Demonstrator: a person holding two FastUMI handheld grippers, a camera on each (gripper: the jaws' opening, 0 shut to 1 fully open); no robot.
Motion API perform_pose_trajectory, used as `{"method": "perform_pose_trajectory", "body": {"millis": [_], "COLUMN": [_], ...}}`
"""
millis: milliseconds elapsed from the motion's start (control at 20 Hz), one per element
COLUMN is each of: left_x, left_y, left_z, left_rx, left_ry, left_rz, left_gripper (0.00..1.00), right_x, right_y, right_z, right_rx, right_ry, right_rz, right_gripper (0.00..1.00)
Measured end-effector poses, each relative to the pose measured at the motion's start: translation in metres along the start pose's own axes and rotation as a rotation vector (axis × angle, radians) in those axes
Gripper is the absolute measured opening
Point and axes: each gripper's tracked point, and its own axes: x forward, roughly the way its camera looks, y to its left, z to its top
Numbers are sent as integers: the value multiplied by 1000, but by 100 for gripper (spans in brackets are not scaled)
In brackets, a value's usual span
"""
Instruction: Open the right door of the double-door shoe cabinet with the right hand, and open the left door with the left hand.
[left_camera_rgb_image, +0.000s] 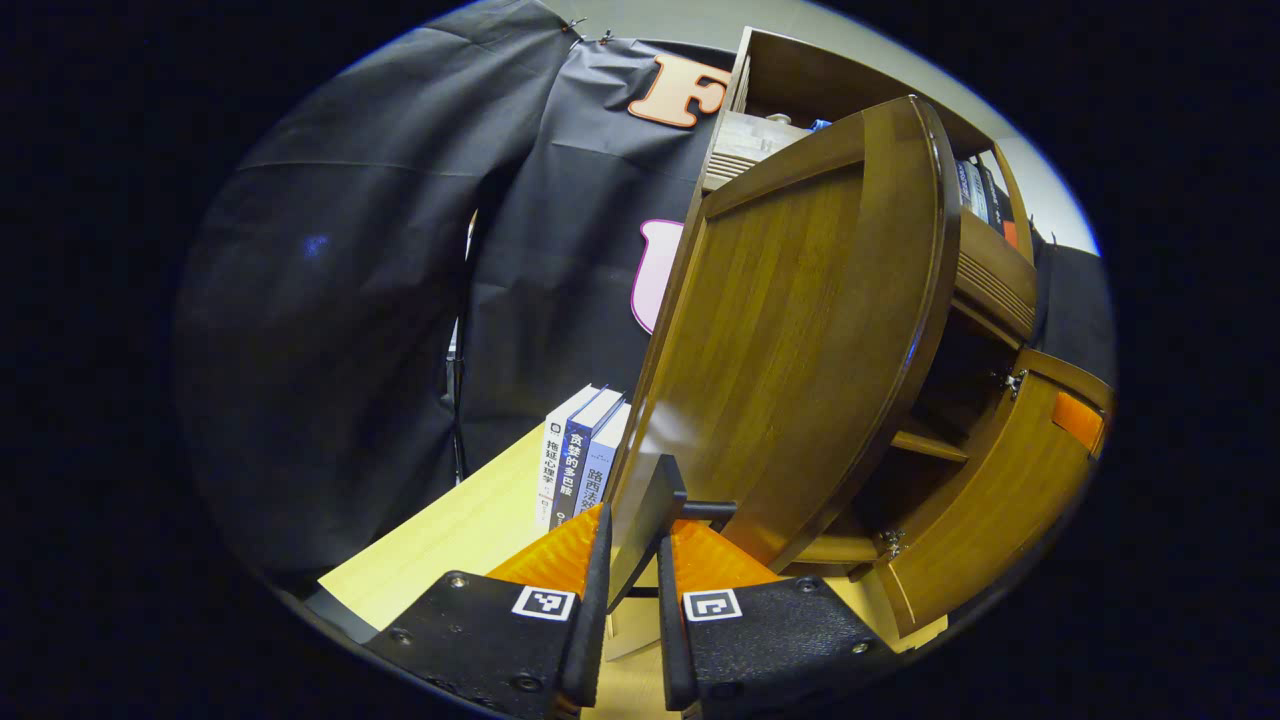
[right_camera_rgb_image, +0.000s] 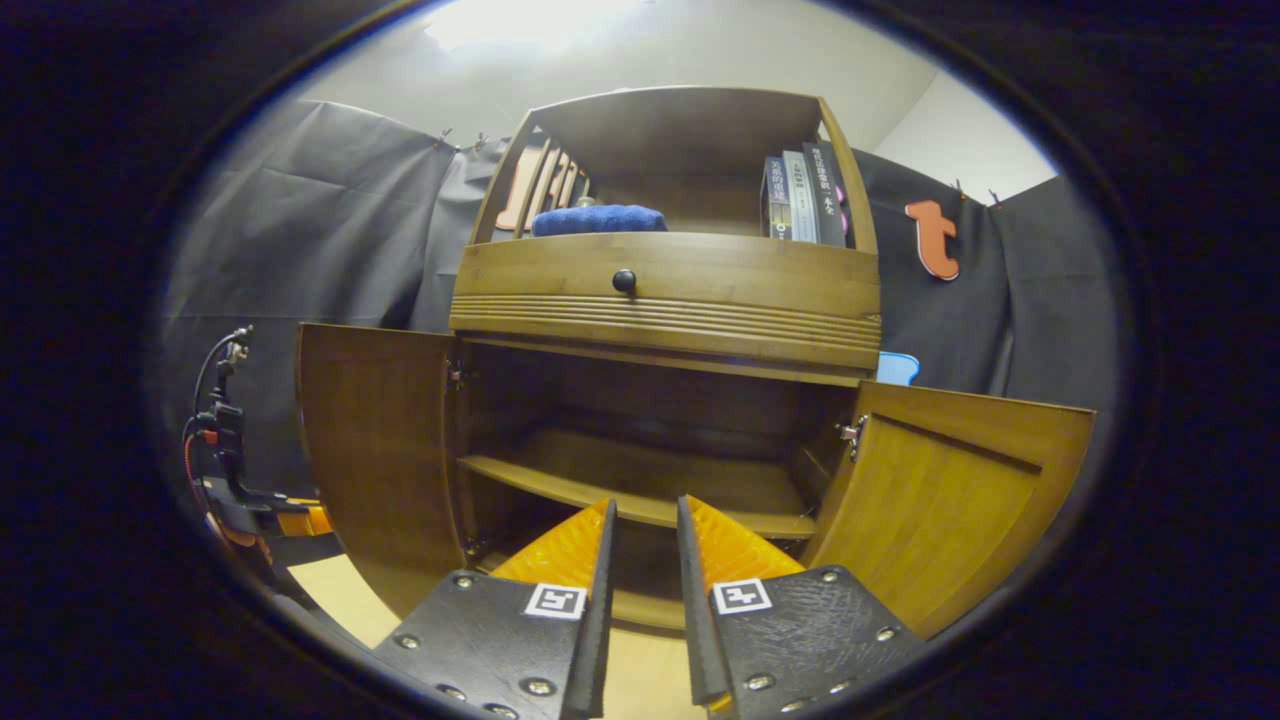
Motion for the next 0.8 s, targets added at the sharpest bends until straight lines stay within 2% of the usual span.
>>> {"method": "perform_pose_trajectory", "body": {"millis": [300, 350, 550, 600, 650, 800], "left_x": [-2, -3, -5, -6, -7, -12], "left_y": [4, 7, 12, 12, 14, 24], "left_z": [3, 2, 2, 3, 4, 8], "left_rx": [3, 4, 16, 15, 11, -3], "left_ry": [1, 2, 5, 5, 4, -6], "left_rz": [8, 6, -3, -9, -13, -2], "left_gripper": [26, 26, 26, 26, 26, 26], "right_x": [14, 15, 23, 26, 28, 42], "right_y": [6, 7, 8, 8, 8, 9], "right_z": [-4, -4, -7, -7, -7, -10], "right_rx": [9, 13, 27, 31, 33, 41], "right_ry": [7, 9, 12, 13, 14, 15], "right_rz": [27, 31, 43, 45, 47, 55], "right_gripper": [26, 32, 32, 26, 32, 32]}}
